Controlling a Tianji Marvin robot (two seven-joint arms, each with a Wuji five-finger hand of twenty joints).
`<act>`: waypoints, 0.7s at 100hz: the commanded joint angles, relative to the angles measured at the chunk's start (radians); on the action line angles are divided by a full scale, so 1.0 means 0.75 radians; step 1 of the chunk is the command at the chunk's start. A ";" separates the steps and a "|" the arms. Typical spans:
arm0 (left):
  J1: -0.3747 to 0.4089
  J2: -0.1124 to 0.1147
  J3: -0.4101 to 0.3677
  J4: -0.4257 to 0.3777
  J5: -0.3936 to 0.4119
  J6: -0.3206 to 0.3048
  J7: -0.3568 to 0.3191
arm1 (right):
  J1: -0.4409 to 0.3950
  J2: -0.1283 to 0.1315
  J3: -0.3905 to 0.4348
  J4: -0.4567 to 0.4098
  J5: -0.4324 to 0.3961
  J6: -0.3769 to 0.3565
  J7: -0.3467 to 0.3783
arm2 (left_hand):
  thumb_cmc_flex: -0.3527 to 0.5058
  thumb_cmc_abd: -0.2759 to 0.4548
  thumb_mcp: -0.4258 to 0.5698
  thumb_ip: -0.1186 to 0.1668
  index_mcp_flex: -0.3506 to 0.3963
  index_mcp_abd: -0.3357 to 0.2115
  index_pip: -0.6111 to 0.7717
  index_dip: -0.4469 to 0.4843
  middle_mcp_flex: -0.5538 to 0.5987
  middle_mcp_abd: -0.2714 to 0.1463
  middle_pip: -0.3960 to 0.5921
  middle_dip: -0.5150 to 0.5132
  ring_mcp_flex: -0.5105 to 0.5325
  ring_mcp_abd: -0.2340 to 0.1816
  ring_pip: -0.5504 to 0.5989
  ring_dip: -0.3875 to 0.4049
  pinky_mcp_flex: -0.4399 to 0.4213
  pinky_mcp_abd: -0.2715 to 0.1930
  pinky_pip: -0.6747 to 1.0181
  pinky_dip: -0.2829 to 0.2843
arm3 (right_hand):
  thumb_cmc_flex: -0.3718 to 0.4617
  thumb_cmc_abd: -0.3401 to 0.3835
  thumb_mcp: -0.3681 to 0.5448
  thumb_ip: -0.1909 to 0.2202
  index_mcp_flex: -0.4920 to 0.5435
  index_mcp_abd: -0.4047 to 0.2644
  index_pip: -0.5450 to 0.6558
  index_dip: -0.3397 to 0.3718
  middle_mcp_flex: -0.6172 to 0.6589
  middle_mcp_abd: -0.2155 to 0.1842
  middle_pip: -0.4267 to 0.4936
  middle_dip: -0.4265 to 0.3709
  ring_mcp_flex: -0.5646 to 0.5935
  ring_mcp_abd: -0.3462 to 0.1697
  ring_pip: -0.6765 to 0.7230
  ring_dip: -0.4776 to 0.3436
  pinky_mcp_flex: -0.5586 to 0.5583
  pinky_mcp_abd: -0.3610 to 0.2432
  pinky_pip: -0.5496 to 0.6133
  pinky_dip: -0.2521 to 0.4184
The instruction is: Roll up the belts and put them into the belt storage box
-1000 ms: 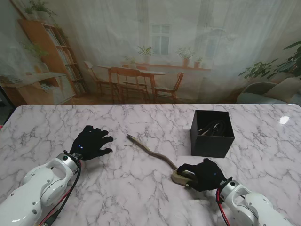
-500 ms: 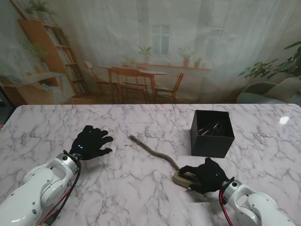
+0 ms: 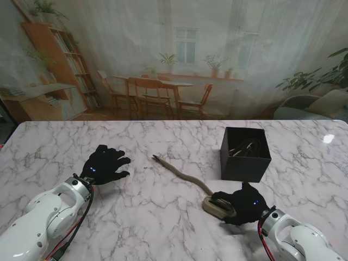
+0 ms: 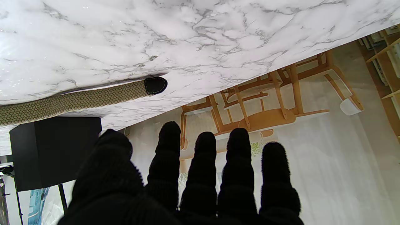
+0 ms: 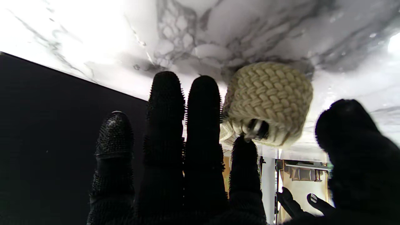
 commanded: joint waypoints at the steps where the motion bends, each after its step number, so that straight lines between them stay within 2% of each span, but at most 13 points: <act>1: -0.001 -0.002 0.004 0.002 0.002 0.001 -0.013 | -0.027 0.005 0.013 -0.021 -0.014 -0.020 0.000 | 0.002 0.063 -0.031 0.003 -0.006 0.035 0.000 -0.013 0.033 0.006 0.020 0.024 0.027 0.021 0.031 0.019 -0.005 0.045 -0.007 0.019 | -0.067 -0.001 -0.044 0.032 0.045 0.030 0.035 0.016 0.005 -0.021 0.016 0.009 -0.012 -0.018 -0.014 0.026 -0.001 -0.005 0.004 0.023; 24: 0.001 -0.002 0.001 0.002 0.003 0.004 -0.008 | -0.052 -0.003 0.048 -0.042 -0.003 -0.059 -0.083 | 0.001 0.063 -0.031 0.003 -0.004 0.037 0.002 -0.012 0.036 0.005 0.021 0.024 0.029 0.021 0.031 0.020 -0.003 0.045 -0.005 0.019 | -0.077 0.037 -0.035 0.048 0.200 -0.056 0.073 0.036 0.045 -0.019 0.023 0.011 0.016 -0.013 0.009 0.036 0.016 -0.006 0.015 0.028; 42: 0.003 -0.002 0.000 0.002 0.004 0.005 -0.007 | -0.084 -0.019 0.088 -0.079 0.024 -0.063 -0.159 | 0.001 0.063 -0.031 0.003 -0.001 0.037 0.004 -0.012 0.038 0.005 0.022 0.025 0.030 0.021 0.032 0.021 -0.003 0.044 -0.005 0.019 | -0.106 0.054 0.063 0.040 0.360 -0.003 0.093 0.060 0.086 -0.016 0.028 0.015 0.041 -0.004 0.035 0.045 0.037 -0.011 0.037 0.031; 53: 0.002 -0.002 0.001 0.003 0.005 0.004 -0.004 | -0.115 -0.022 0.121 -0.122 0.008 -0.040 -0.168 | 0.002 0.065 -0.030 0.004 -0.002 0.038 0.004 -0.012 0.036 0.003 0.022 0.024 0.028 0.021 0.031 0.021 -0.003 0.045 -0.005 0.019 | -0.128 0.061 0.056 0.033 0.411 0.025 0.097 0.064 0.053 -0.003 0.009 0.010 0.016 0.002 0.020 0.039 0.030 -0.008 0.036 0.029; 58: 0.002 -0.002 0.001 0.004 0.005 0.004 -0.003 | -0.123 -0.021 0.126 -0.133 -0.010 -0.015 -0.173 | 0.001 0.065 -0.031 0.003 -0.004 0.038 0.003 -0.013 0.035 0.003 0.021 0.024 0.026 0.021 0.030 0.020 -0.004 0.044 -0.005 0.018 | -0.143 0.069 0.017 0.030 0.412 0.017 0.081 0.063 -0.052 0.006 -0.048 0.005 -0.034 0.008 -0.026 0.022 0.026 -0.016 0.038 0.028; 65: 0.002 -0.002 0.000 0.003 0.005 0.005 -0.002 | -0.133 -0.017 0.126 -0.151 -0.042 0.031 -0.153 | 0.001 0.065 -0.031 0.003 -0.003 0.039 0.003 -0.013 0.033 0.006 0.021 0.024 0.026 0.022 0.030 0.020 -0.005 0.045 -0.005 0.018 | -0.183 0.095 -0.059 0.039 0.357 -0.004 0.044 0.085 -0.375 0.052 -0.108 0.049 -0.168 0.021 -0.071 0.028 -0.005 -0.022 0.032 0.029; 70: 0.002 -0.002 0.000 0.003 0.005 0.005 -0.003 | -0.133 -0.014 0.119 -0.156 -0.060 0.054 -0.128 | 0.000 0.065 -0.031 0.003 -0.003 0.037 0.003 -0.013 0.034 0.005 0.021 0.024 0.026 0.021 0.030 0.020 -0.005 0.044 -0.005 0.018 | -0.208 0.104 -0.090 0.042 0.304 0.029 0.007 0.097 -0.567 0.081 -0.127 0.050 -0.221 -0.003 -0.064 0.039 -0.018 -0.023 0.028 0.033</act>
